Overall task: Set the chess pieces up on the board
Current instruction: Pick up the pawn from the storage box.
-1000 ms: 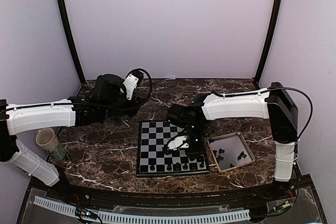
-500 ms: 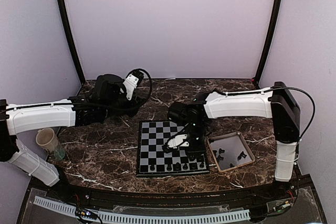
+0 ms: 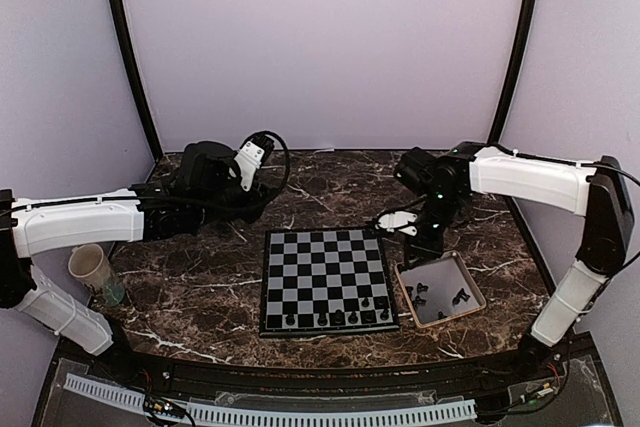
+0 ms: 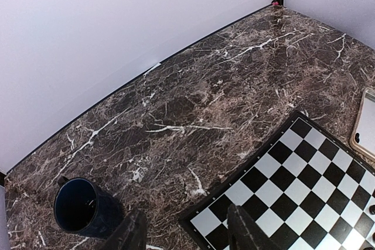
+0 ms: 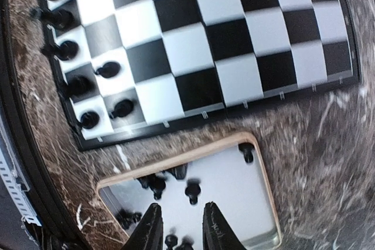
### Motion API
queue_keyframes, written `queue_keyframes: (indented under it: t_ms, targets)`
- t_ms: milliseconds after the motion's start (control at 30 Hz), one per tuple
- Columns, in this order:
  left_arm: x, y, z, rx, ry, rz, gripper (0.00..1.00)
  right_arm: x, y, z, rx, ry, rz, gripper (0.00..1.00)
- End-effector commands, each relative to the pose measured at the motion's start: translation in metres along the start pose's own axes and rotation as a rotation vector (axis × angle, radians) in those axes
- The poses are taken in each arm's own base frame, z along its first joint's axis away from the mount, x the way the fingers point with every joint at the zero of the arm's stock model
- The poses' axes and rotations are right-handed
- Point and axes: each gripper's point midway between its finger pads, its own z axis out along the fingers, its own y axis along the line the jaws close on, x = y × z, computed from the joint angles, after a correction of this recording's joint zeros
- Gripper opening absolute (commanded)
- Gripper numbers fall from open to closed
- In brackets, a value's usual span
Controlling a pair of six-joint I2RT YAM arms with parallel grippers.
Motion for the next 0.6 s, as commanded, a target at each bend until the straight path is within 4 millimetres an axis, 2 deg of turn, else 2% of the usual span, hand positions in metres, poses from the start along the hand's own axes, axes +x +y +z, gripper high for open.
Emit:
queue_keyframes:
  t_ms: [0, 100, 267, 367, 567]
  targets:
    - [-0.011, 0.003, -0.007, 0.006, -0.036, -0.006, 0.49, 0.046, -0.011, -0.007, 0.018, 0.001, 0.126, 0.26]
    - [-0.011, 0.002, -0.006, 0.011, -0.036, -0.007, 0.49, 0.084, -0.007, 0.0, 0.023, 0.059, 0.185, 0.26]
    - [-0.011, 0.0, -0.006, 0.021, -0.035, -0.009, 0.49, 0.124, -0.002, 0.003, 0.02, 0.108, 0.27, 0.25]
    - [-0.012, 0.0, -0.006, 0.024, -0.037, -0.01, 0.49, 0.136, 0.001, 0.004, 0.02, 0.12, 0.295, 0.25]
    - [-0.012, -0.001, -0.007, 0.03, -0.037, -0.01, 0.49, 0.145, 0.006, 0.012, 0.004, 0.145, 0.312, 0.25]
